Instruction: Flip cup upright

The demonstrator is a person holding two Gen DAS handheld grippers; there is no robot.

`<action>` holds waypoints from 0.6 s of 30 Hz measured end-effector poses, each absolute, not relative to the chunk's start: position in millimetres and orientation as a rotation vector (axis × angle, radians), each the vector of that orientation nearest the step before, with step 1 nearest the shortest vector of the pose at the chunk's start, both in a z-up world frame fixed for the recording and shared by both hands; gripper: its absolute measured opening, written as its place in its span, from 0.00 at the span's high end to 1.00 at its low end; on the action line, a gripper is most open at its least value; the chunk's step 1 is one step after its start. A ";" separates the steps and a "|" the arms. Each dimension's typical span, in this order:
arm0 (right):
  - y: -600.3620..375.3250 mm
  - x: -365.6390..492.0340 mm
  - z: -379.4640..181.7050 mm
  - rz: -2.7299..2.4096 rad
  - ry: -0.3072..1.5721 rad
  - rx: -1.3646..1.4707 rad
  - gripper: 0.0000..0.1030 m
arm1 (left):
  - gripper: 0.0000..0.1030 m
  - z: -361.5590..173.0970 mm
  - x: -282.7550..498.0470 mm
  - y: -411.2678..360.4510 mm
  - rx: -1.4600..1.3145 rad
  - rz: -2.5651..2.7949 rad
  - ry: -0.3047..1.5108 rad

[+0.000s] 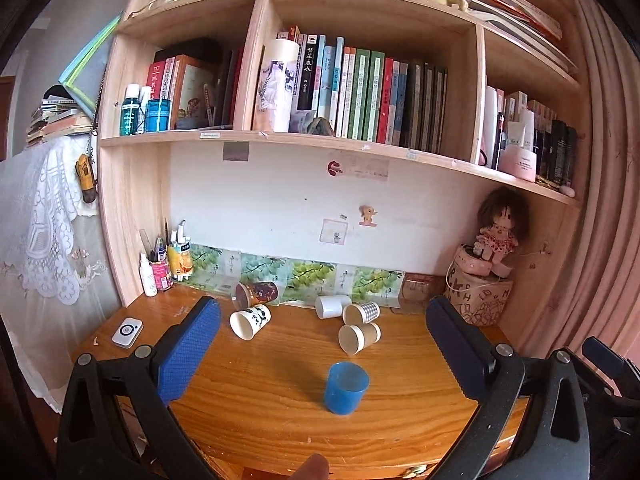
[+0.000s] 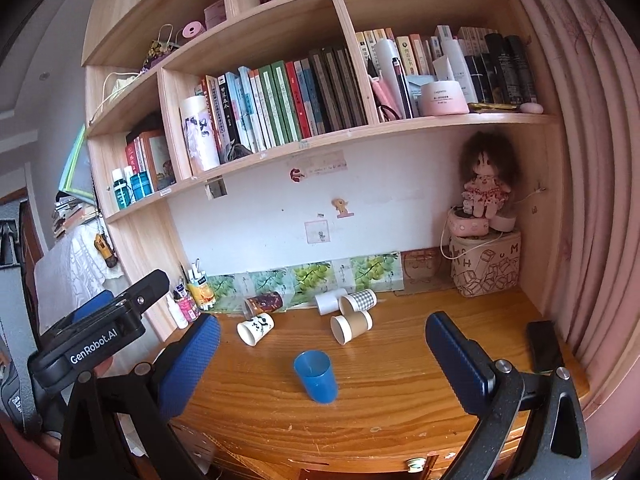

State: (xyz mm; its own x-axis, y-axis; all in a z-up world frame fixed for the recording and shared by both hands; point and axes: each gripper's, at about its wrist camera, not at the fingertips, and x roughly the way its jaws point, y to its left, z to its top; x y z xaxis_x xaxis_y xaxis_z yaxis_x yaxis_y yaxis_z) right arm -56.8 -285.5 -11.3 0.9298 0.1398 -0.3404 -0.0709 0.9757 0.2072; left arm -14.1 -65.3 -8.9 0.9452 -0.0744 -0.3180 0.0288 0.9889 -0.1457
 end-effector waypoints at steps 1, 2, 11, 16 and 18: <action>-285.7 -56.9 -10.5 0.099 0.357 0.188 0.00 | 0.00 -8.7 -14.7 -65.1 -0.138 -0.046 0.329; -285.2 -57.5 -10.1 0.097 0.353 0.185 0.00 | 0.00 -8.7 -16.4 -64.7 -0.132 -0.039 0.324; -274.5 -53.9 -15.1 0.122 0.343 0.193 0.00 | 0.00 -9.9 -20.4 -61.0 -0.090 -0.017 0.292; -268.8 -51.7 -12.2 0.116 0.329 0.181 0.00 | 0.00 -9.1 -14.4 -60.2 -0.083 -0.028 0.304; -267.8 -49.7 -11.1 0.111 0.326 0.176 0.00 | 0.00 -9.0 -12.6 -60.5 -0.080 -0.024 0.308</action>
State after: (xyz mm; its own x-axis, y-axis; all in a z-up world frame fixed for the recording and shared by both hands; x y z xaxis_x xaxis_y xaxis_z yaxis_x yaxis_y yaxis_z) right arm -49.7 -267.8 -11.1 0.9416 0.1364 -0.3080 -0.0797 0.9786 0.1897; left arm -12.6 -60.5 -9.0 0.9527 -0.0360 -0.3019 0.0114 0.9965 -0.0827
